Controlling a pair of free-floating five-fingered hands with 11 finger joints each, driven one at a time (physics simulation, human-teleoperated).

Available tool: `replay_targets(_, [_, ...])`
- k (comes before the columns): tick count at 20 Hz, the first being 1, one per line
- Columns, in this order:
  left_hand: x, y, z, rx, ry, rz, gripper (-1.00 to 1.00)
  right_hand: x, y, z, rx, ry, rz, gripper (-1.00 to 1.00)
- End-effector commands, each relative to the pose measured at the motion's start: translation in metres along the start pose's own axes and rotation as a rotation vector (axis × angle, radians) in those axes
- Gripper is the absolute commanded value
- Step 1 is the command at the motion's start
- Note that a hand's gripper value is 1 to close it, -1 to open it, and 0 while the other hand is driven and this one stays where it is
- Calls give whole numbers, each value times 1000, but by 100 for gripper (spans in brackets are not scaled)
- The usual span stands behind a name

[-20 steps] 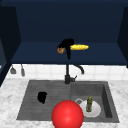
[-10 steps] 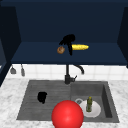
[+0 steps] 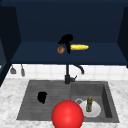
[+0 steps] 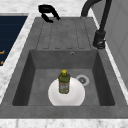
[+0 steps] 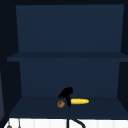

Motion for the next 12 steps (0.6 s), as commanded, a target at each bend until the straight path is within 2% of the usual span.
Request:
replay_targets(1, [0, 0, 0, 0, 0, 0, 0, -14, 0, -28, 19, 11, 8, -100])
replay_targets(7, [0, 0, 0, 0, 0, 0, 0, -20, 2, -67, 29, 55, 48, -100])
replay_targets(10, [0, 0, 0, 0, 0, 0, 0, -16, -5, -90, 69, 98, 48, -100])
replay_targets(12, [0, 0, 0, 0, 0, 0, 0, -14, -14, -96, 97, 117, 65, -100])
